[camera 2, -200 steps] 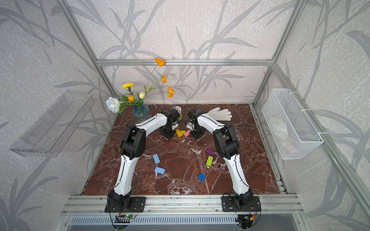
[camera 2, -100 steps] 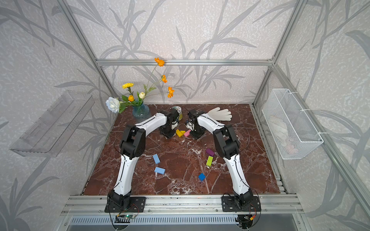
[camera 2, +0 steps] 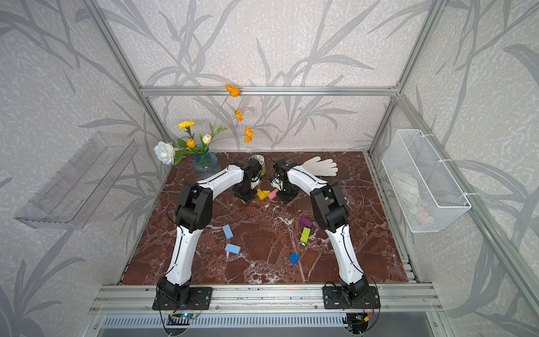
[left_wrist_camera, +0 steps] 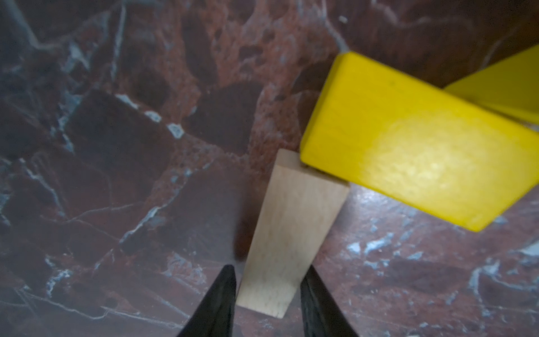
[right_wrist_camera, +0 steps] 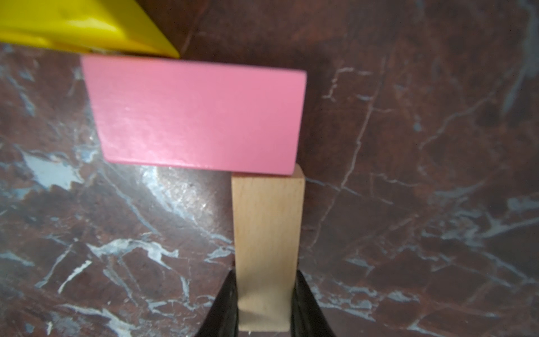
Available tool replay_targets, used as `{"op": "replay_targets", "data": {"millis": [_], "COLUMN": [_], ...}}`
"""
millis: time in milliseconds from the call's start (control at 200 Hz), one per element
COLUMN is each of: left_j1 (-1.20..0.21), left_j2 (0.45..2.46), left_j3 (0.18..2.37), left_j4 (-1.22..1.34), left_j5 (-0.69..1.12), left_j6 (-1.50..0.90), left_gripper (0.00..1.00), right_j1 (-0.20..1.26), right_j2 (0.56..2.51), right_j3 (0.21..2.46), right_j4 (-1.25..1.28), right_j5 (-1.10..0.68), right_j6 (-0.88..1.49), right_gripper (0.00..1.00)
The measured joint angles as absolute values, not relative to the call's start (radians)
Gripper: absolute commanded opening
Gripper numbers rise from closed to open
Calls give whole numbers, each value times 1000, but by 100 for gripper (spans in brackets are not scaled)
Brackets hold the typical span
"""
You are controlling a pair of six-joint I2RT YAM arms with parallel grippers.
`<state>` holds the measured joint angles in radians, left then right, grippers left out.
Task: Assemble a heart with building blocks
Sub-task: Assemble the building block at the center of the board.
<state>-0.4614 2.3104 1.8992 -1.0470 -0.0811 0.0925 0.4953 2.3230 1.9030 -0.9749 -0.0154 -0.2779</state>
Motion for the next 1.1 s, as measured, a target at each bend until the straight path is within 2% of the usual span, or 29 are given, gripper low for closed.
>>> {"op": "replay_targets", "data": {"millis": [310,570,1100], "left_j1": [-463,-463,-464], "left_j2": [2310,2310,2310], "left_j3": [1899,1899,1899], "left_j4": [-1047,-1047,-1047], "left_j5": [-83,-86,-86], "left_j6": [86,86,86], "left_gripper": [39,44,44], "right_j1": [495,495,495], "right_j2": [2323,2323,2323], "right_j3": [1903,1903,1905], "right_j4": [-975,-975,-977], "right_j5": [-15,-15,-15], "right_j6": [-278,-278,-278], "right_gripper": [26,27,27]}}
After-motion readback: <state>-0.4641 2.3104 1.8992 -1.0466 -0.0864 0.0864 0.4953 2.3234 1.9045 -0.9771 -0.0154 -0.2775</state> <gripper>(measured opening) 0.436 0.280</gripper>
